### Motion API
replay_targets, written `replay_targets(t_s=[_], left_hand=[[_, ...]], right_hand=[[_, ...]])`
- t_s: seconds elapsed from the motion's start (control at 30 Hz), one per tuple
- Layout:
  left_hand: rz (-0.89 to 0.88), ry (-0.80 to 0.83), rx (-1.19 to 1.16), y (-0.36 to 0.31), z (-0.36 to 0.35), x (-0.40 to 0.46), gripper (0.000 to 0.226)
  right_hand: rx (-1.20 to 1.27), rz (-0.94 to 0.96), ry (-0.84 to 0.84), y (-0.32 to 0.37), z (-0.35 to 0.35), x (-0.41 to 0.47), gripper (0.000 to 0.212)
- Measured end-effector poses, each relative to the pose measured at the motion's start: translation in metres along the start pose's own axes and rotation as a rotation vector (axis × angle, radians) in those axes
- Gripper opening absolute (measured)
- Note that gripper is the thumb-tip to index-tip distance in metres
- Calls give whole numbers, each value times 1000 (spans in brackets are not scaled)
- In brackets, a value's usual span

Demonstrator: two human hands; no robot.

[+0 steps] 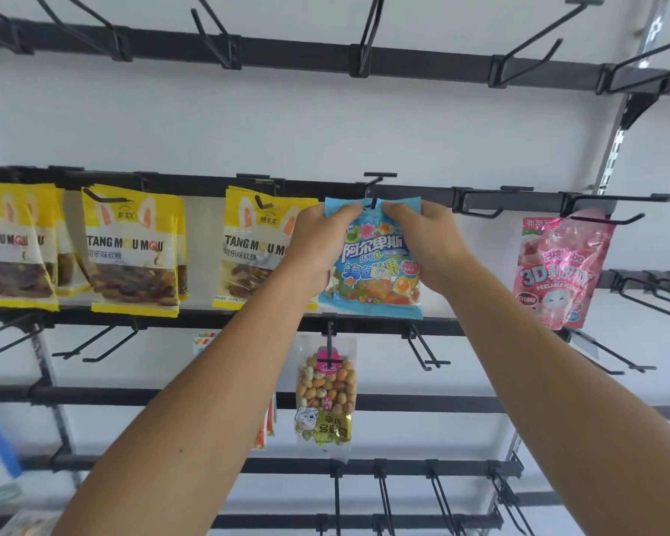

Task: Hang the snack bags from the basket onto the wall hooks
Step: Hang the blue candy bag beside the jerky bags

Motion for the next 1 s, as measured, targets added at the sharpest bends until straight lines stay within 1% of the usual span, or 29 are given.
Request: replay_targets(t_s=[0.17, 0.27, 0.43, 0.57, 0.67, 0.77, 0.83, 0.93, 1.0], left_hand=[[-66, -55, 150, 7, 0, 12, 18], [-76, -104, 180, 12, 3, 21, 19], [-68, -189, 220, 20, 5, 32, 15], [-57, -222, 266, 28, 1, 41, 14], [-43, -262, 314, 32, 2, 44, 25], [32, -277, 400, 38, 1, 41, 50], [76, -270, 448, 44, 1, 37, 58], [79, -233, 488, 49, -2, 23, 52], [67, -219, 537, 50, -4, 7, 49]], right_hand=[[-121, 72, -25, -11, 9, 9, 19], [-214, 118, -50, -11, 10, 15, 17], [-365, 151, -117, -13, 10, 31, 11], [-446, 155, -180, -14, 13, 40, 16], [-489, 151, -181, -15, 12, 41, 20], [-514, 144, -182, -17, 15, 37, 19], [-520, 127, -174, -20, 17, 30, 27], [-554, 110, -164, -21, 24, 11, 48], [-643, 118, -146, -20, 27, -5, 56]])
Point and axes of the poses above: each hand's wrist, its own x-axis towards the middle knuckle, its own z-axis out of the back of the hand, y = z × x, the point moved 9 cm from there along x, towards the middle knuckle, and after that the axes turned 6 degrees about x, right-handed, at the moved point
